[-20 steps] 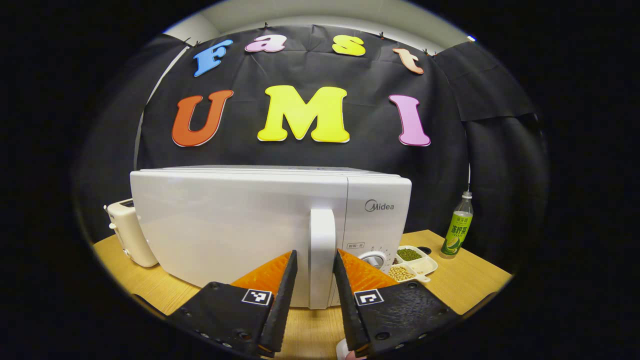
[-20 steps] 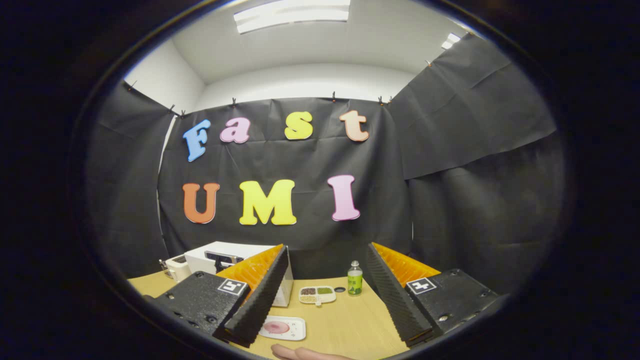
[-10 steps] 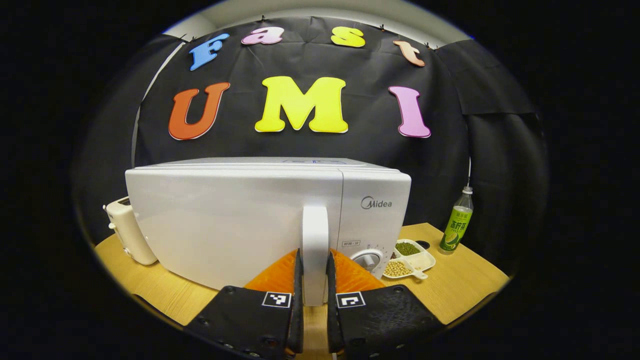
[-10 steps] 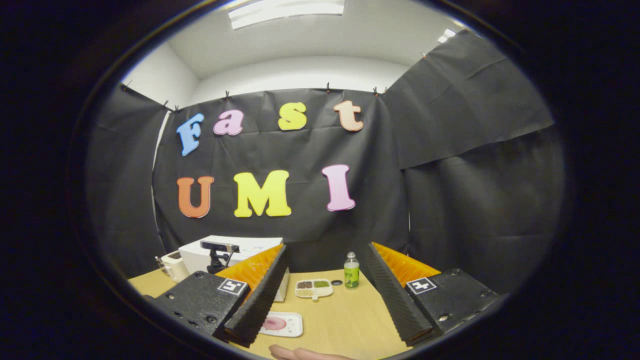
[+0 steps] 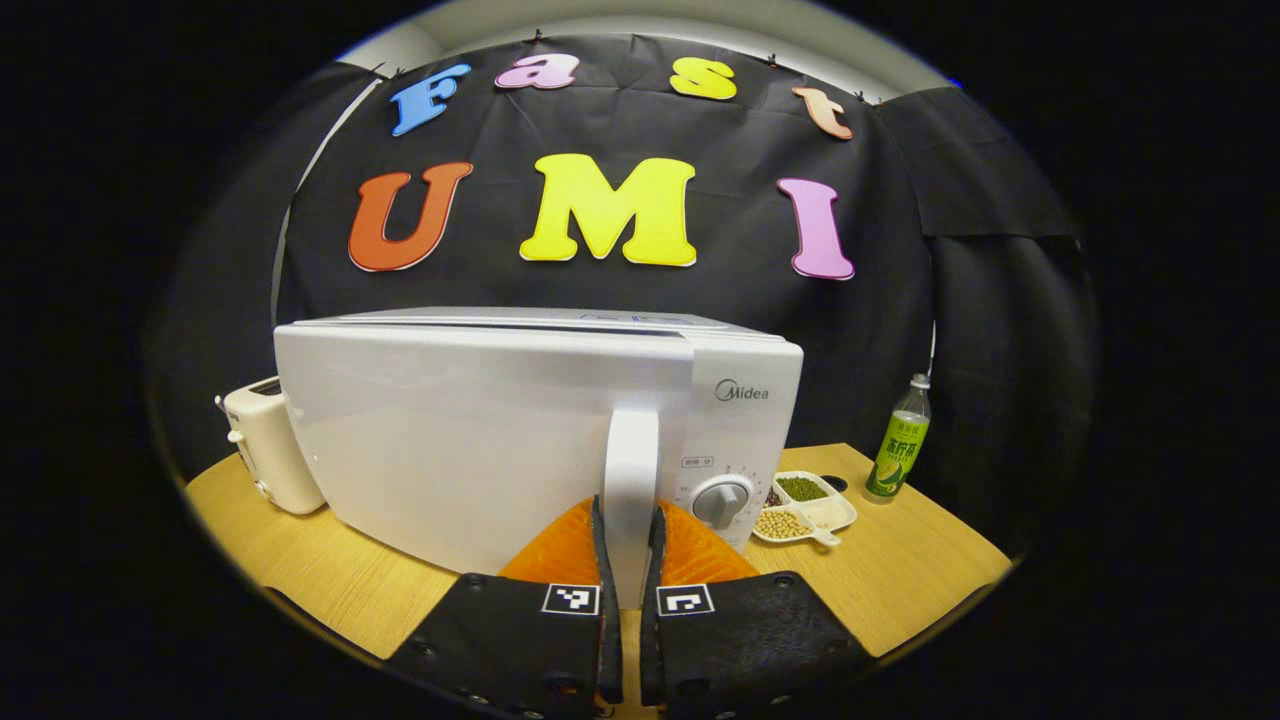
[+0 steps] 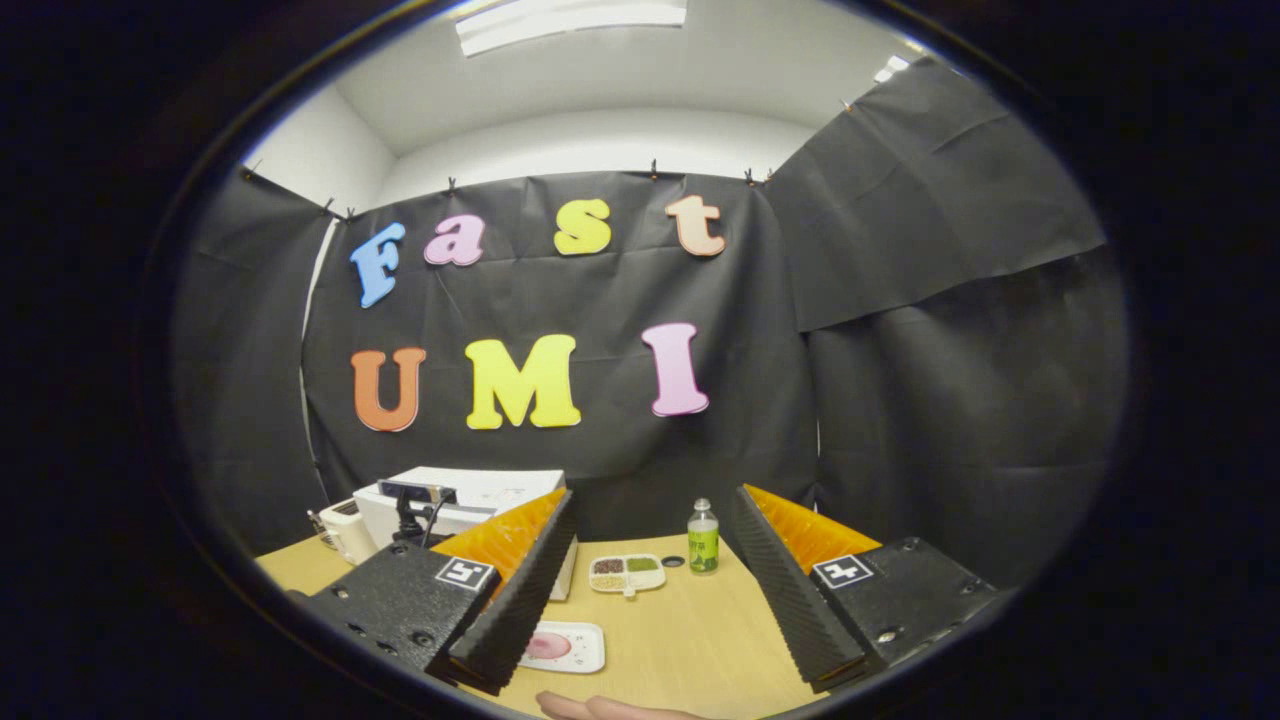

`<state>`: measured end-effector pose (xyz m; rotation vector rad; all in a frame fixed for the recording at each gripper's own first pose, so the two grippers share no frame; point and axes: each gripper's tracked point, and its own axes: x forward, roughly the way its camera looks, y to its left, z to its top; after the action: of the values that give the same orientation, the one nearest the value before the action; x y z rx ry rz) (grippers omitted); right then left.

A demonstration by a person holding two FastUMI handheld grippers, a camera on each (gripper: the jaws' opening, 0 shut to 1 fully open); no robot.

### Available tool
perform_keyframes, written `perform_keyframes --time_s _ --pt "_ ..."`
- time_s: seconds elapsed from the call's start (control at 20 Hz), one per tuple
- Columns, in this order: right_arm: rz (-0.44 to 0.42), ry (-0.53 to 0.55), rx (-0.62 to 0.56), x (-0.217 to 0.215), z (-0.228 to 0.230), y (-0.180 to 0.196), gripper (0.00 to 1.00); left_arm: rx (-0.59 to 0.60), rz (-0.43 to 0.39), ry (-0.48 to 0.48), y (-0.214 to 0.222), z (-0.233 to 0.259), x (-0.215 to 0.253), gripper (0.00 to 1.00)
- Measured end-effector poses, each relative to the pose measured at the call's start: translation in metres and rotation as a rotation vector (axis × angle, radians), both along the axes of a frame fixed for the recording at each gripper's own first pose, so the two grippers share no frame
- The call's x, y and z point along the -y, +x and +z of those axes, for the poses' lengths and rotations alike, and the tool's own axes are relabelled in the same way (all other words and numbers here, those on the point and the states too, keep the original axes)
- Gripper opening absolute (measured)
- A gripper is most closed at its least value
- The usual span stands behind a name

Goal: Open the microwave oven with the left hand, put the food in, and close the microwave oven.

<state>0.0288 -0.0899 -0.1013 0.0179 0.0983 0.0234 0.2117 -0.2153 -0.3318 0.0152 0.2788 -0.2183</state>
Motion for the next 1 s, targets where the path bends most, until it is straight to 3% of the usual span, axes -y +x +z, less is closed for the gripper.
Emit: perform_keyframes --time_s 0.1,0.15,0.2,0.35,0.4,0.45,0.55,0.6,0.75,0.8,0.85,0.9,0.95,1.0 --pt "0.002 0.004 -0.007 -0.003 -0.003 -0.001 0.92 -0.013 -0.038 0.002 -0.022 0.001 -0.009 0.06" --pt "-0.001 0.003 -0.01 -0.002 -0.005 -0.002 1.0 -0.026 -0.06 0.0 -0.032 0.002 -0.014 0.07" --pt "-0.006 0.001 -0.015 -0.002 -0.006 -0.002 0.92 -0.027 -0.083 -0.004 -0.043 0.003 -0.02 0.07" --pt "-0.009 0.009 -0.031 -0.009 -0.012 -0.005 0.92 -0.027 -0.131 -0.01 -0.076 0.008 -0.043 0.07" --pt "-0.005 0.012 -0.038 -0.013 -0.014 -0.007 1.0 -0.029 -0.13 -0.01 -0.087 0.008 -0.053 0.06" --pt "0.002 0.01 -0.042 -0.018 -0.017 -0.009 0.92 -0.022 -0.127 -0.001 -0.097 0.009 -0.063 0.06" --pt "0.017 -0.006 -0.05 -0.029 -0.02 -0.012 0.92 -0.015 -0.109 0.024 -0.119 0.011 -0.088 0.06" --pt "0.024 -0.014 -0.051 -0.035 -0.022 -0.014 1.0 -0.007 -0.097 0.035 -0.129 0.013 -0.103 0.06" --pt "0.046 -0.034 -0.067 -0.052 -0.03 -0.017 0.92 -0.02 -0.024 0.039 -0.164 0.015 -0.159 0.06" --pt "0.054 -0.039 -0.073 -0.057 -0.032 -0.018 0.92 -0.014 0.046 0.088 -0.176 0.019 -0.191 0.0" --pt "0.062 -0.043 -0.076 -0.062 -0.034 -0.019 1.0 -0.003 0.077 0.12 -0.186 0.021 -0.213 0.43" --pt "0.065 -0.047 -0.078 -0.066 -0.034 -0.019 0.92 0.002 0.091 0.13 -0.199 0.024 -0.23 0.69" --pt "0.067 -0.05 -0.081 -0.069 -0.038 -0.019 1.0 0.005 0.113 0.14 -0.209 0.024 -0.245 0.76" --pt "0.069 -0.054 -0.087 -0.071 -0.041 -0.019 0.92 0.011 0.14 0.144 -0.219 0.028 -0.263 0.81"
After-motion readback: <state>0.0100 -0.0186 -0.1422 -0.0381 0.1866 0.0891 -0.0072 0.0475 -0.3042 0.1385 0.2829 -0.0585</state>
